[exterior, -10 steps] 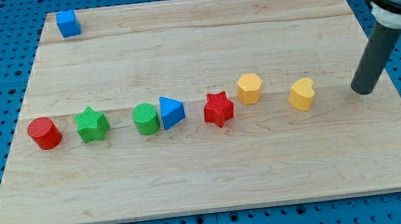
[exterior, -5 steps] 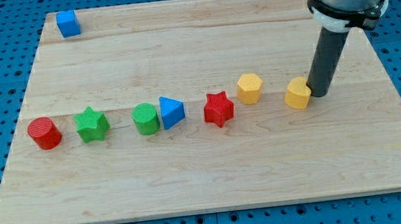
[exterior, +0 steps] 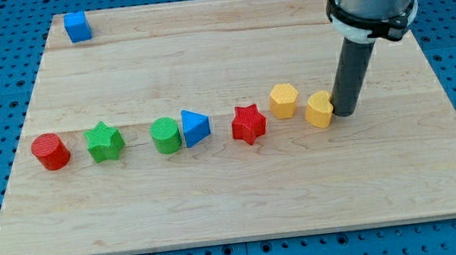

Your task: Push the heart into the red star

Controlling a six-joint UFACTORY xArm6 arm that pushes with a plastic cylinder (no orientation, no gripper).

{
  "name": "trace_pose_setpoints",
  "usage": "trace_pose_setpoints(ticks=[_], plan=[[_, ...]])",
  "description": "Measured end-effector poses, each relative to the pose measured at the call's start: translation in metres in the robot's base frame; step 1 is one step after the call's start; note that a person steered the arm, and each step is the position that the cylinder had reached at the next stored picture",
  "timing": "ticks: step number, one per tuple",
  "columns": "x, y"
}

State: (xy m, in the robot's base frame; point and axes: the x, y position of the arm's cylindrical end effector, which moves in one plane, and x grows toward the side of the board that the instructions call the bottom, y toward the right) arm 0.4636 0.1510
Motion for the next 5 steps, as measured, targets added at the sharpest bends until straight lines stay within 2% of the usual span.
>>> trace_pose_setpoints(ticks=[4,5], plan=[[-0.014,-0.079],[-0.004,-0.083]])
